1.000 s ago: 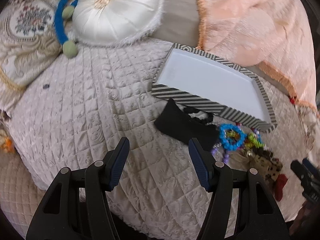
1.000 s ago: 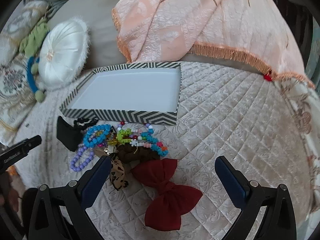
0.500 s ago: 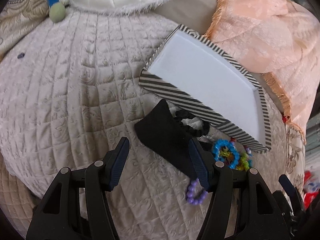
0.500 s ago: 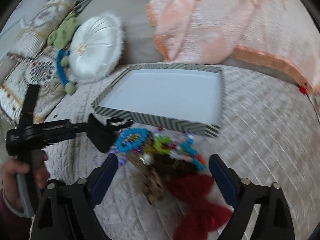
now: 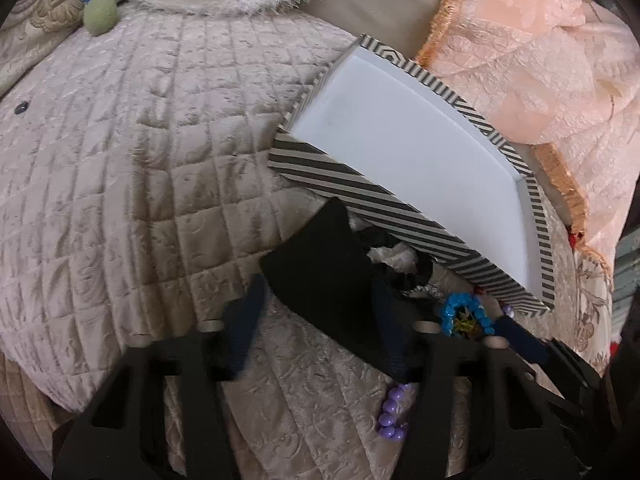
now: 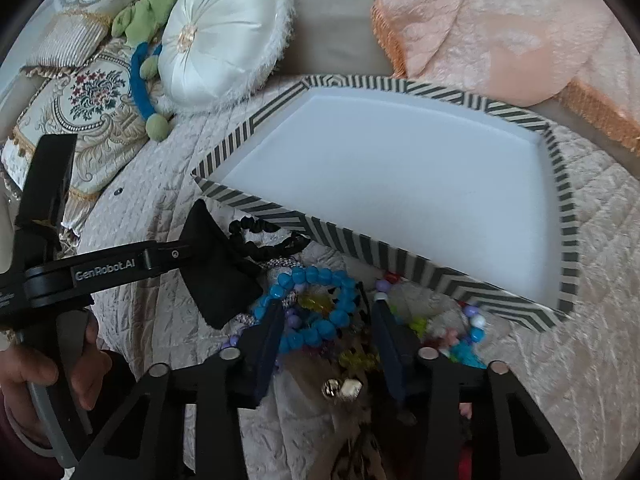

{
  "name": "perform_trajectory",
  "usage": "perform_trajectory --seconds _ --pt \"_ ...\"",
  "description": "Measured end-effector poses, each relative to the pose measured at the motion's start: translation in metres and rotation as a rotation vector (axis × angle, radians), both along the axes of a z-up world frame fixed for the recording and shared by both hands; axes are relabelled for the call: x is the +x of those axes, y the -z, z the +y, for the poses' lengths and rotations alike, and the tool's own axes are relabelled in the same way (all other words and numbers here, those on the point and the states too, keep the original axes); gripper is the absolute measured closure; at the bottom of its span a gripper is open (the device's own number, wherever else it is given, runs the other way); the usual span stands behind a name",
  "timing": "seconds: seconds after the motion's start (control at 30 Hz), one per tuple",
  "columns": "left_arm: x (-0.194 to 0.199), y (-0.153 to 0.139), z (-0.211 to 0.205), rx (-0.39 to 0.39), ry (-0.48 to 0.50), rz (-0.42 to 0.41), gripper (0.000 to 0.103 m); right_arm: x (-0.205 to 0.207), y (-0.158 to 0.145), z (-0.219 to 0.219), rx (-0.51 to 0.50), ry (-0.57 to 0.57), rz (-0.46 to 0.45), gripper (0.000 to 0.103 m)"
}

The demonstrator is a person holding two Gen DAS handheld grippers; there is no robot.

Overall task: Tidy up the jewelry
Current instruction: 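Grasp the black fabric bow with the left tool while the right tool grasps the blue bead bracelet, then lower the black bow into the tray with the left tool while the right tool drops the blue bracelet in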

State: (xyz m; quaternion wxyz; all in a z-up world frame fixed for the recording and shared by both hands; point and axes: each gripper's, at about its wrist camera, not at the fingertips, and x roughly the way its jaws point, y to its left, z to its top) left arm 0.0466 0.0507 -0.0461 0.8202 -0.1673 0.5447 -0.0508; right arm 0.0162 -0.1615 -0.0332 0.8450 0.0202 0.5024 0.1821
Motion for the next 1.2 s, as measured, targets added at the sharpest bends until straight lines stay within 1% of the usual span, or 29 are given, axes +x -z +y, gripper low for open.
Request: perform_trajectory --seconds 0.07,0.1,0.13,0.17,0.2,0.23,0.47,0.57,0.8,1.0,1.2 --pt "-0.001 0.001 -0.002 0.017 0.012 -0.006 0.076 0.004 0.006 0.003 -0.011 -0.01 0.014 0.071" --pt "-0.001 0.0 -0.002 0.015 0.015 -0.012 0.082 0.005 0.009 0.005 -0.02 -0.01 0.02 0.078" --pt "-0.003 -0.001 -0.001 0.011 0.02 -0.016 0.084 0.005 0.011 0.005 -0.023 -0.011 0.023 0.084" --pt "-0.004 -0.002 0.0 0.004 0.025 -0.018 0.086 0.005 0.011 0.004 -0.017 -0.011 0.021 0.087" --pt "-0.006 -0.004 0.002 -0.002 0.029 -0.022 0.088 0.003 0.009 0.003 -0.005 -0.009 0.015 0.093" --pt "-0.008 -0.006 0.003 -0.009 0.032 -0.025 0.089 0.002 0.008 0.002 0.001 -0.008 0.01 0.095" --pt "-0.023 -0.035 0.013 -0.019 0.043 -0.084 0.091 -0.015 -0.021 -0.007 0.051 0.0 -0.058 0.095" --pt "-0.028 -0.048 0.017 -0.02 0.042 -0.11 0.091 -0.02 -0.034 -0.011 0.053 0.004 -0.085 0.095" --pt "-0.028 -0.072 0.018 -0.013 0.042 -0.159 0.091 -0.025 -0.058 -0.009 0.075 0.007 -0.133 0.095" --pt "-0.015 -0.089 0.011 0.006 0.051 -0.191 0.091 -0.025 -0.079 -0.013 0.076 0.006 -0.173 0.095" --pt "0.013 -0.096 0.0 0.037 0.057 -0.207 0.091 -0.01 -0.095 -0.017 0.071 0.024 -0.208 0.095"
